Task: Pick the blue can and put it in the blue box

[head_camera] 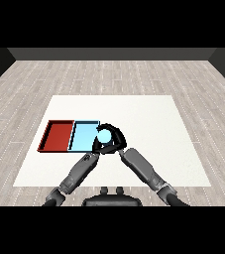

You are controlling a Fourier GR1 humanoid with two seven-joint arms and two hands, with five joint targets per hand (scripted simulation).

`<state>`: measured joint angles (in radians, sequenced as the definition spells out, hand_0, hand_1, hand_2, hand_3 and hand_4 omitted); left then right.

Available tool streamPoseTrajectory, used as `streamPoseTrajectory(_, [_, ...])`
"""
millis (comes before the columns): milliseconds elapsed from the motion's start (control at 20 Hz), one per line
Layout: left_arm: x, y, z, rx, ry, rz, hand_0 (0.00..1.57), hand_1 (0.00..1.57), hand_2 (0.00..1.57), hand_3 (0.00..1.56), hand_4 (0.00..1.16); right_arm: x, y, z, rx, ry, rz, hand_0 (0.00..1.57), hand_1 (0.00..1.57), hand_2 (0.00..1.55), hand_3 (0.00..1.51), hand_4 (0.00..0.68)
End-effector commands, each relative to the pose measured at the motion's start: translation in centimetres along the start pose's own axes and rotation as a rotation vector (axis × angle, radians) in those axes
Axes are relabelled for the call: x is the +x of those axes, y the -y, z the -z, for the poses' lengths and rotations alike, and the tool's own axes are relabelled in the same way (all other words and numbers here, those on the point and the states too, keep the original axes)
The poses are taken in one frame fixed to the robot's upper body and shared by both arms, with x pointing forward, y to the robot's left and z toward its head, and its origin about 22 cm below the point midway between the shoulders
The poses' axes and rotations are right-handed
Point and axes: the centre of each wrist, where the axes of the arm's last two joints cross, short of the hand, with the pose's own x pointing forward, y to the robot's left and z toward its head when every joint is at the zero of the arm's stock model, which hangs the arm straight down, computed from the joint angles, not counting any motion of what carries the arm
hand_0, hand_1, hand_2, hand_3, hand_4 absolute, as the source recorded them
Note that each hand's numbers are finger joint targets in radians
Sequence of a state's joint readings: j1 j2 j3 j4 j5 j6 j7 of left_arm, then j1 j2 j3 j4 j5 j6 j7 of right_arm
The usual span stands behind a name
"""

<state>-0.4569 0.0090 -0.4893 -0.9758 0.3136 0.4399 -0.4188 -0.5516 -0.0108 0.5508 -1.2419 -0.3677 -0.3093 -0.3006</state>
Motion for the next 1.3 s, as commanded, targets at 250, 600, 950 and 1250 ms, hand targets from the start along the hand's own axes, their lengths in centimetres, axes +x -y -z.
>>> streamPoseTrajectory(250, [-2.7, -0.3, -0.8, 0.014, -0.014, 0.007, 1.57, 1.57, 1.55, 1.48, 1.14, 0.2, 1.3, 1.3, -0.011, 0.007, 0.009, 0.0, 0.0, 0.0, 0.0, 0.0])
streamPoseTrajectory(600, [-1.6, -1.6, 1.5, 0.016, -0.004, 0.039, 1.57, 1.57, 1.57, 1.51, 1.13, 1.8, 0.9, -0.9, -0.021, -0.004, 0.044, 0.0, 0.0, 0.0, 0.0, 0.0])
streamPoseTrajectory(950, [-2.2, -1.9, -0.5, 0.034, -0.001, 0.067, 1.57, 1.57, 1.57, 1.5, 1.13, 2.5, 5.9, -3.2, -0.067, 0.037, 0.063, 0.0, 0.0, 0.0, 0.0, 0.0])
streamPoseTrajectory(1250, [-3.2, -2.2, -0.4, 0.051, 0.001, 0.124, 1.57, 1.57, 1.57, 1.49, 1.13, 6.4, 7.3, -5.9, -0.147, 0.112, 0.062, 0.0, 0.0, 0.0, 0.0, 0.0])
